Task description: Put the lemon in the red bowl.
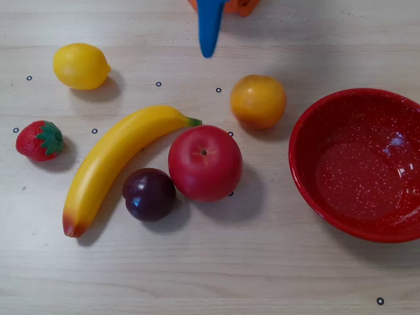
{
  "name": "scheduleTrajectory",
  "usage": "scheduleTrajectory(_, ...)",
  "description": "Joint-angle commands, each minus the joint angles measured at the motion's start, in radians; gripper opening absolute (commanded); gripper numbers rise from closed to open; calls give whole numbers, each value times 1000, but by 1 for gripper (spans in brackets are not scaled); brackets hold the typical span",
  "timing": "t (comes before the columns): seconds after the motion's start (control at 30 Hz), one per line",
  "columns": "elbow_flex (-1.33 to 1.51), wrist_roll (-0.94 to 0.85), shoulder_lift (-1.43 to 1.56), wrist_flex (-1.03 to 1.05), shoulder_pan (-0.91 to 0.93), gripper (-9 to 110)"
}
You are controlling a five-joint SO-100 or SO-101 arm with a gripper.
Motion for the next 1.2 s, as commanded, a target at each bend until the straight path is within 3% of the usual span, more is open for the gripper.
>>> scheduleTrajectory(0.0,-192,75,-61,48,-38,0)
scheduleTrajectory(0.3,-545,324,-368,276,-169,0)
scheduleTrajectory(0.53,-828,407,-643,503,-307,0)
scheduleTrajectory(1.17,-1101,946,-1002,584,-721,0)
